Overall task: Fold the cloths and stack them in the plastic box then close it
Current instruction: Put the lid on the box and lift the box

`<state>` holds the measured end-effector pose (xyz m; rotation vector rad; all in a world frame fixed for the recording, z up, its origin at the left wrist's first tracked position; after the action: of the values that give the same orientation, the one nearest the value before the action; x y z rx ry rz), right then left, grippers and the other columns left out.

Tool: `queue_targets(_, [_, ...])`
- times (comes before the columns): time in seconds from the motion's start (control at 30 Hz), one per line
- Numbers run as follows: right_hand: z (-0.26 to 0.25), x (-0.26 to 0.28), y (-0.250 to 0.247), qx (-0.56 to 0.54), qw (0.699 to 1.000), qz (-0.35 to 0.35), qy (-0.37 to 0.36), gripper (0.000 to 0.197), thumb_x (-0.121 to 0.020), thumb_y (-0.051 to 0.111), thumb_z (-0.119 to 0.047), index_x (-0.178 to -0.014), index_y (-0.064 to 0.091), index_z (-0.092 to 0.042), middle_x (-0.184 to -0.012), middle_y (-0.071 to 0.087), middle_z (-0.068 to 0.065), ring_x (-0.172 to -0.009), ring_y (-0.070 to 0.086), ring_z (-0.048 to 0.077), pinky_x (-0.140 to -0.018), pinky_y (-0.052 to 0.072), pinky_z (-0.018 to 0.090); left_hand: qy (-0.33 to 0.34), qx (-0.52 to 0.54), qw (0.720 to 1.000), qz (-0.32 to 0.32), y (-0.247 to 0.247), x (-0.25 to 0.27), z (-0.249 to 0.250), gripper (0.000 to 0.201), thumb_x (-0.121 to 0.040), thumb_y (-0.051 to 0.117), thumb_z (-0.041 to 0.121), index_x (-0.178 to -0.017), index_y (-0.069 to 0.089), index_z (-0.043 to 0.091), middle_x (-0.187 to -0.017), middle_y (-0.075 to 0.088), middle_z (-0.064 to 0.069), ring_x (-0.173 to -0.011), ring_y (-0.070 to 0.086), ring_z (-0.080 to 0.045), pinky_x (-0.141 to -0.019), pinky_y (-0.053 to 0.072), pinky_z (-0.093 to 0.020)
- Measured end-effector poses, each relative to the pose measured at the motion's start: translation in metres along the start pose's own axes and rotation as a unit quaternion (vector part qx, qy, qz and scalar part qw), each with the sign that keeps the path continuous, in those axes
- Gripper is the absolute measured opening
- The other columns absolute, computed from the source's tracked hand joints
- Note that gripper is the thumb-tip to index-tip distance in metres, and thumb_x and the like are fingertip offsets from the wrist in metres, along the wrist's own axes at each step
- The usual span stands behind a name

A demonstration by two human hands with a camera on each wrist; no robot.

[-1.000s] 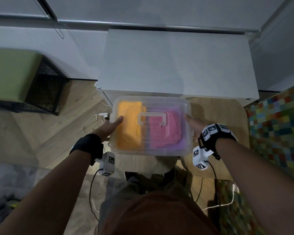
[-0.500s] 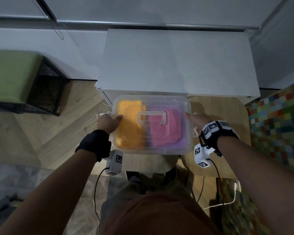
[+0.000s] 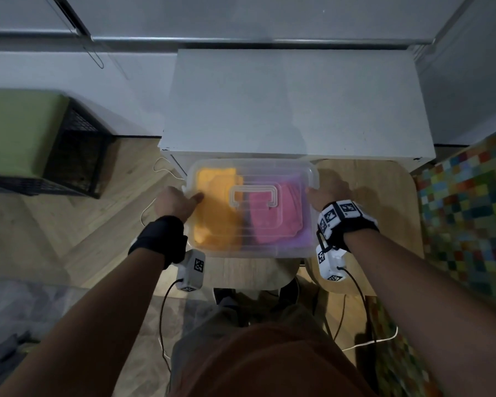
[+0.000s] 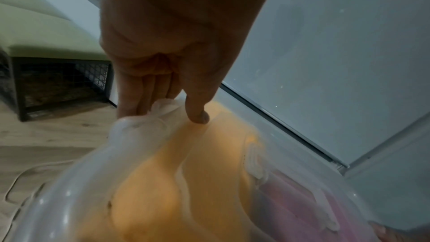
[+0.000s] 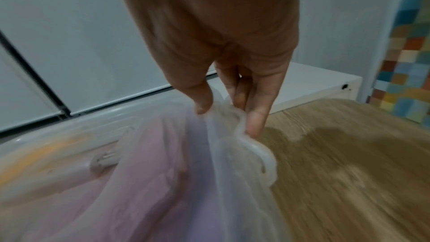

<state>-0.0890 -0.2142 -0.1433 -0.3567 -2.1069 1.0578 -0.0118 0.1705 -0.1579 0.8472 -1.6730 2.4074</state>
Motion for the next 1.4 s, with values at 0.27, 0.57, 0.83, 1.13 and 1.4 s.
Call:
queue_targets(0.27, [0.017,0.009,0.02,-0.054,0.991,-0.108,0.049,0.064,-0.101,0.037,-0.05,-0.148,0.037,-0.007,-0.144,0.049,0.017,-0.126,0.053,0.034,-0.098,0.044,0.038,-0.023,0.041,0.992,-0.113,0.015,-0.003,0.0,0.072,-0.089,0.055,0.059,-0.126,0.053,-0.002,-0.121,0.061,-0.019,-0.1,0.062,-0.038,-0.078,0.058,-0.047])
queue_targets(0.57, [0.054,-0.032,-0.082,-0.114,0.992,-0.006,0.056,0.065,-0.1,0.034,-0.052,-0.136,0.051,0.0,-0.13,0.059,0.022,-0.115,0.058,0.037,-0.097,0.047,0.041,0.092,0.019,0.992,-0.09,-0.017,0.019,0.136,0.07,-0.088,0.055,0.062,-0.108,0.057,-0.005,-0.102,0.063,-0.021,-0.061,0.066,-0.032,-0.047,0.056,-0.035])
queue_targets(0.83, [0.128,-0.07,-0.165,-0.1,0.989,0.046,0.093,0.05,-0.097,0.045,-0.033,-0.135,0.047,-0.001,-0.121,0.056,0.016,-0.109,0.055,0.035,-0.084,0.041,0.033,0.138,0.032,0.982,-0.127,0.037,0.054,0.254,0.068,-0.089,0.054,0.06,-0.105,0.056,-0.005,-0.101,0.063,-0.021,-0.069,0.068,-0.037,-0.057,0.06,-0.044])
queue_targets(1.13, [0.177,-0.107,-0.178,-0.09,0.988,0.031,0.123,0.048,-0.098,0.045,-0.028,-0.133,0.047,0.004,-0.129,0.056,0.023,-0.114,0.056,0.038,-0.087,0.043,0.035,0.132,0.02,0.979,-0.152,0.091,0.064,0.299,0.059,-0.091,0.055,0.056,-0.095,0.054,-0.003,-0.092,0.061,-0.02,-0.073,0.069,-0.039,-0.064,0.061,-0.047])
queue_targets(1.4, [0.186,-0.124,-0.18,-0.101,0.986,0.035,0.13,0.052,-0.099,0.043,-0.03,-0.14,0.041,0.002,-0.139,0.048,0.024,-0.124,0.05,0.04,-0.104,0.041,0.043,0.129,0.017,0.981,-0.146,0.103,0.058,0.305,0.064,-0.088,0.055,0.061,-0.099,0.059,-0.002,-0.089,0.069,-0.017,-0.063,0.071,-0.031,-0.061,0.062,-0.043])
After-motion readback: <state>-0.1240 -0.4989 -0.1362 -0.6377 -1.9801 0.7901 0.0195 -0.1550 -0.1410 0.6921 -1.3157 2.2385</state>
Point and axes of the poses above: each hand's wrist, its own x-axis away from the middle knuckle, its own y-axis out of the palm, z = x × y, the point moved 9 cm from there along -x, towards the middle knuckle
